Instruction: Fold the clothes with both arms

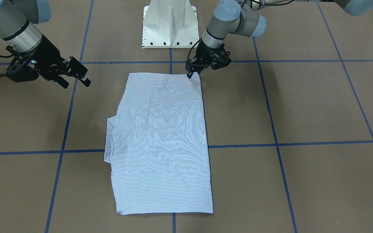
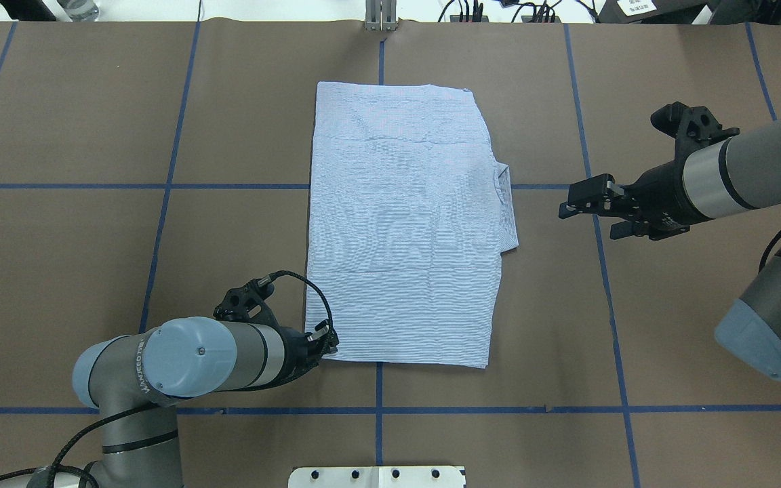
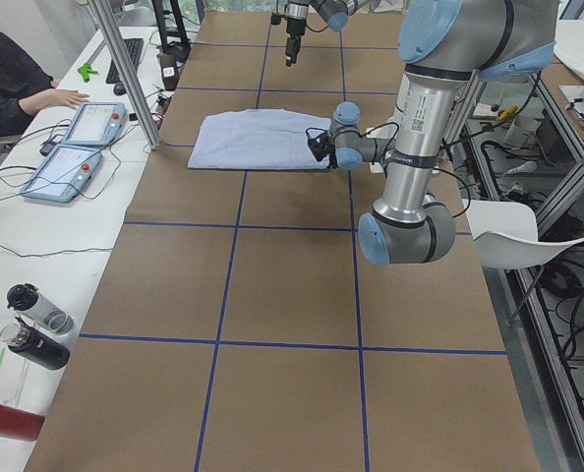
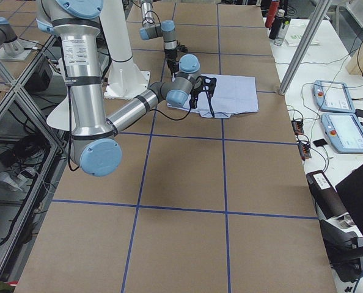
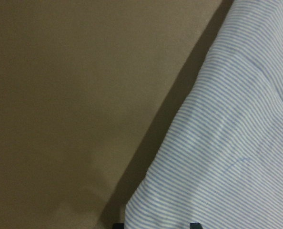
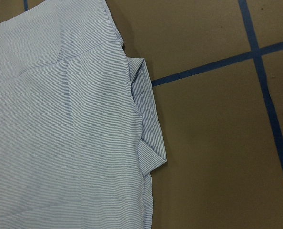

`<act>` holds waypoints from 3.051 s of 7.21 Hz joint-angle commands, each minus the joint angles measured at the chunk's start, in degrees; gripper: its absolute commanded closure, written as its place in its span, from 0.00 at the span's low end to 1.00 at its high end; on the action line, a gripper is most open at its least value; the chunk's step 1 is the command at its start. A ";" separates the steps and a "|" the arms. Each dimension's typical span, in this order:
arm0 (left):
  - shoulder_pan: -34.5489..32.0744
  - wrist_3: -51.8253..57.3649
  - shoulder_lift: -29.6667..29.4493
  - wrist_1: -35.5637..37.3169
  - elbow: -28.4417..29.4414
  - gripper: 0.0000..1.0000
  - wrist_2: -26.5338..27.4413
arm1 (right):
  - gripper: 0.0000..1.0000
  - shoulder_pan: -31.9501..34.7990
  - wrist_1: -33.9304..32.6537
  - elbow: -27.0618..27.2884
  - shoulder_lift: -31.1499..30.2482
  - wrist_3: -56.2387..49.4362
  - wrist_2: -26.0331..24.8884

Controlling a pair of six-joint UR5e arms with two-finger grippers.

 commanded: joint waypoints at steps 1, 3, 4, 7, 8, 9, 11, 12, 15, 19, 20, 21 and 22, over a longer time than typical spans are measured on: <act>-0.08 0.00 -0.10 0.01 -0.11 0.78 -0.01 | 0.00 0.00 0.00 0.10 0.00 0.00 0.05; -0.35 0.00 -0.01 0.18 -0.20 0.78 -0.01 | 0.00 0.00 0.00 0.01 0.00 0.00 0.05; -0.43 0.00 -0.10 1.05 -0.80 1.00 -0.01 | 0.00 0.00 -0.09 0.01 -0.09 0.00 0.05; -0.87 -0.09 -0.10 1.32 -1.60 1.00 -0.01 | 0.00 -2.53 -0.61 0.45 -1.23 1.92 -0.38; -0.87 -0.09 -0.10 1.32 -2.21 1.00 -0.01 | 0.00 -5.25 -0.62 0.71 -0.97 7.41 -1.43; -0.87 -0.18 -0.28 1.58 -2.48 1.00 -0.10 | 0.00 -9.28 -0.62 1.58 -0.79 13.30 -5.09; -0.87 -0.52 -0.45 1.67 -2.66 1.00 -0.10 | 0.00 -17.98 -2.18 1.86 -0.27 22.80 -13.71; -0.79 -1.66 -0.37 1.67 -2.66 1.00 -0.10 | 0.00 -20.54 -8.11 1.77 2.96 27.55 -15.66; -0.87 -1.76 -0.45 1.67 -2.66 1.00 -0.10 | 0.00 -25.04 -31.00 -0.24 17.73 32.77 -16.47; -0.79 -1.76 -0.45 1.67 -2.66 1.00 -0.10 | 0.00 -29.18 -30.50 -5.25 17.93 33.40 -21.65; -0.79 -1.76 -0.45 1.67 -2.57 1.00 -0.10 | 0.00 -29.18 -30.41 -6.13 18.10 33.22 -21.65; -0.79 -1.85 -0.45 1.67 -2.57 1.00 -0.10 | 0.00 -29.27 -30.50 -7.36 18.89 33.31 -21.74; -0.79 -1.85 -0.54 1.67 -2.57 1.00 -0.10 | 0.00 -29.79 -30.50 -7.46 18.46 33.31 -21.74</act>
